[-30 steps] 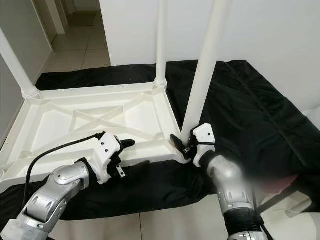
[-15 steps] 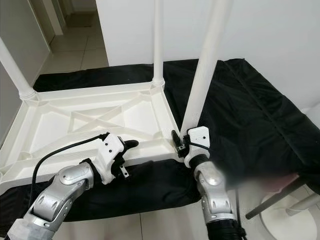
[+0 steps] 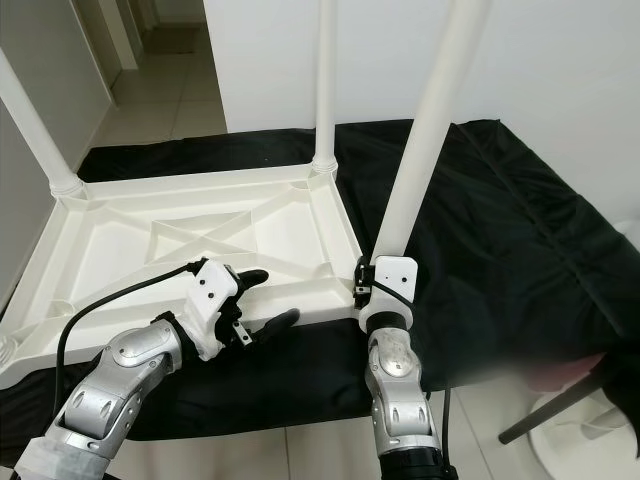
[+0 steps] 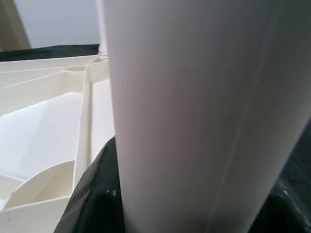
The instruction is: Building children table
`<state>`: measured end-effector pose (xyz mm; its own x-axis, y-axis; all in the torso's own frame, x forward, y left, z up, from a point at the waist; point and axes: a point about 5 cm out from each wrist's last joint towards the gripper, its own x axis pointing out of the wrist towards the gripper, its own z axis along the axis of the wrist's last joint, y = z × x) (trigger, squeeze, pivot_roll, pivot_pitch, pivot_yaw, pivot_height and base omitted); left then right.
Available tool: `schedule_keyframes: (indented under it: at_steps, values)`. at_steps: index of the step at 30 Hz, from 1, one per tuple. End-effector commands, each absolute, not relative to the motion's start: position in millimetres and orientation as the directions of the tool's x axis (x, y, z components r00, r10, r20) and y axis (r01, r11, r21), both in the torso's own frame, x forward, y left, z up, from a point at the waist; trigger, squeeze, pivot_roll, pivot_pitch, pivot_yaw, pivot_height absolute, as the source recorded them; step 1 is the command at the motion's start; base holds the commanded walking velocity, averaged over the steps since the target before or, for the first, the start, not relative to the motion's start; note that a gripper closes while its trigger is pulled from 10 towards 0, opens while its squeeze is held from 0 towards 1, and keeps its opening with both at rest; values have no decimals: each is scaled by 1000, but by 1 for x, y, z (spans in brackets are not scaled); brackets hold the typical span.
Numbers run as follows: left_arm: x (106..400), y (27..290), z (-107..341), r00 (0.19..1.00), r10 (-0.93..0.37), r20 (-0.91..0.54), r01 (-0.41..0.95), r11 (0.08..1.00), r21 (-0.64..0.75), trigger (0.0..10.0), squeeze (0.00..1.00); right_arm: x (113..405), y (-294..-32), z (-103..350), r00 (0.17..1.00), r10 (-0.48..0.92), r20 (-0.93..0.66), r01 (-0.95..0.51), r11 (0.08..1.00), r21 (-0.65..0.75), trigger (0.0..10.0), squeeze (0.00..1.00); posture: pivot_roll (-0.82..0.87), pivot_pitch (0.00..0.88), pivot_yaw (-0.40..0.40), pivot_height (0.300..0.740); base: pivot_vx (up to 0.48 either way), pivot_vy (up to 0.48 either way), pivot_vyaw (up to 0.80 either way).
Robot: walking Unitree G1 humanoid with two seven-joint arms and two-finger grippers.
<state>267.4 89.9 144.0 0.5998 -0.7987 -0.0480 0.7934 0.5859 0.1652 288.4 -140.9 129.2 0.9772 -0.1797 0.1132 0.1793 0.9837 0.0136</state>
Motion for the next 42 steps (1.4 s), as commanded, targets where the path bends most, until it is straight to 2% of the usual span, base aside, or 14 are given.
schedule_keyframes:
  at_steps: [1, 20, 21, 26, 27, 32, 33, 35, 37, 38, 39, 40, 41, 42]
  values:
    - [270, 94, 140, 665, -745, -52, 739, 647, 189, 10000, 0, 284, -148, 124, 952, -296, 75, 293, 955, 50, 10000, 0, -87, 0, 58, 740, 0, 0, 0]
    - [257, 88, 129, 575, -817, -57, 814, 562, 147, 10000, 0, 278, -143, 119, 948, -310, 67, 307, 951, 45, 10000, 0, -98, 0, 80, 740, 0, 0, 0]
    - [256, 87, 129, 570, -820, -58, 817, 559, 139, 10000, 0, 278, -142, 120, 954, -288, 79, 284, 957, 57, 10000, 1000, -101, 0, 82, 740, 0, 0, 0]
    - [254, 86, 128, 558, -827, -61, 827, 549, 122, 10000, 282, 275, -145, 128, 969, -209, 134, 204, 978, 49, 10000, 1000, -102, 0, 86, 740, 0, 0, 0]
    - [253, 86, 128, 549, -833, -64, 834, 542, 106, 10000, 1000, 274, -147, 129, 972, -187, 143, 181, 982, 55, 10000, 0, -102, 0, 86, 740, 0, 0, 0]
    - [254, 87, 128, 554, -829, -72, 830, 543, 129, 10000, 1000, 271, -149, 132, 982, -80, 169, 74, 996, 40, 10000, 0, -107, 0, 90, 740, 0, 0, 0]
    - [254, 87, 129, 549, -833, -69, 833, 538, 129, 10000, 0, 271, -149, 131, 985, -22, 169, 17, 999, 26, 10000, 0, -112, 0, 97, 740, 0, 0, 0]
    - [254, 87, 129, 544, -837, -67, 836, 534, 125, 10000, 0, 271, -149, 131, 986, 16, 168, -20, 1000, 19, 10000, 0, -112, 0, 97, 740, 0, 0, 0]
    - [253, 86, 129, 527, -847, -69, 848, 518, 111, 8078, 0, 272, -151, 130, 983, 71, 169, -70, 998, -12, 10000, 0, -115, 0, 101, 740, 0, 0, 0]
    - [252, 86, 129, 513, -856, -68, 856, 505, 107, 275, 0, 273, -152, 131, 978, 114, 175, -107, 993, -51, 10000, 0, -116, 0, 103, 740, 0, 0, 0]
    - [251, 86, 130, 506, -860, -71, 861, 498, 100, 0, 0, 275, -155, 131, 970, 169, 173, -156, 984, -87, 10000, 0, -116, 0, 107, 740, 0, 0, 0]
    - [251, 86, 130, 506, -860, -71, 861, 498, 100, 0, 0, 275, -155, 131, 970, 169, 173, -156, 984, -87, 10000, 0, -116, 0, 107, 740, 0, 0, 0]
    - [250, 85, 129, 495, -865, -80, 868, 488, 94, 2941, 0, 277, -157, 132, 962, 212, 173, -193, 974, -122, 10000, 0, -115, 0, 112, 740, 0, 0, 0]
    - [249, 85, 129, 489, -868, -88, 871, 482, 89, 10000, 0, 279, -159, 131, 957, 242, 163, -221, 966, -135, 10000, 0, -115, 0, 112, 740, 0, 0, 0]
